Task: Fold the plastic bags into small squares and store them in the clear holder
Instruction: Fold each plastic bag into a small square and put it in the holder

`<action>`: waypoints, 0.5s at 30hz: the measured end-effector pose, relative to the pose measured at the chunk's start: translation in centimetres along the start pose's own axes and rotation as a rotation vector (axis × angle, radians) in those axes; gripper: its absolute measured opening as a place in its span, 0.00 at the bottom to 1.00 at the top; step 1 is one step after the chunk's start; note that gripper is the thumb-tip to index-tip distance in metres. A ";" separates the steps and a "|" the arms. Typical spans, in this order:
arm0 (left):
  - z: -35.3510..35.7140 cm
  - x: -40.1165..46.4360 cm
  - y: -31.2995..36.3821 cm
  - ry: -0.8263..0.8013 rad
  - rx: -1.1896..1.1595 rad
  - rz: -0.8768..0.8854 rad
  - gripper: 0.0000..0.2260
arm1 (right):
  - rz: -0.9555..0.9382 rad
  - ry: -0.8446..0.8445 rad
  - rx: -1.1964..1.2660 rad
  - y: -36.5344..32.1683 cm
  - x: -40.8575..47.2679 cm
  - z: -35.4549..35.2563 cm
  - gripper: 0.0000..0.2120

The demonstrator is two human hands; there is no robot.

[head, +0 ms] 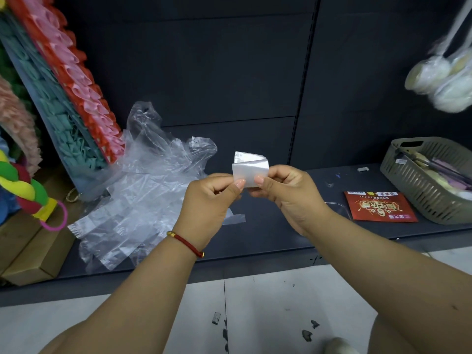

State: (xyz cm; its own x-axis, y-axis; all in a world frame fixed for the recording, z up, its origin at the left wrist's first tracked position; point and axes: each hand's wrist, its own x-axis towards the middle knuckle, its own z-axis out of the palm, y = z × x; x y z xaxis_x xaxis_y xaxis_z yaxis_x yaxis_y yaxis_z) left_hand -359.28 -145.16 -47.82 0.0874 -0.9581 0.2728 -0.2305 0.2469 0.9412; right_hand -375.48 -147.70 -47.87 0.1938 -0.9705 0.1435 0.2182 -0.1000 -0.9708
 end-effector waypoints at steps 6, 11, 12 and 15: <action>0.5 -0.5 0.1 0.044 0.009 0.058 0.05 | -0.046 0.055 0.045 0.3 -0.1 0.5 0.09; 1.2 -0.9 0.5 0.115 -0.077 0.013 0.06 | -0.052 0.086 -0.021 0.3 -0.3 0.7 0.06; 1.4 -1.0 0.5 0.139 -0.063 0.004 0.06 | -0.062 0.105 -0.052 0.4 -0.4 0.7 0.07; 2.0 -1.3 0.4 0.175 -0.067 -0.025 0.05 | -0.083 0.163 -0.076 0.4 -0.4 0.8 0.09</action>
State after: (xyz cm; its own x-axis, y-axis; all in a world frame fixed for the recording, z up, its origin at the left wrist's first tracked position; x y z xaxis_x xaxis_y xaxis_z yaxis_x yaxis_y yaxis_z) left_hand -361.44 -144.05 -48.16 0.2604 -0.9258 0.2742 -0.1616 0.2382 0.9577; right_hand -374.71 -147.18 -48.20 0.0196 -0.9802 0.1970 0.1527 -0.1918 -0.9695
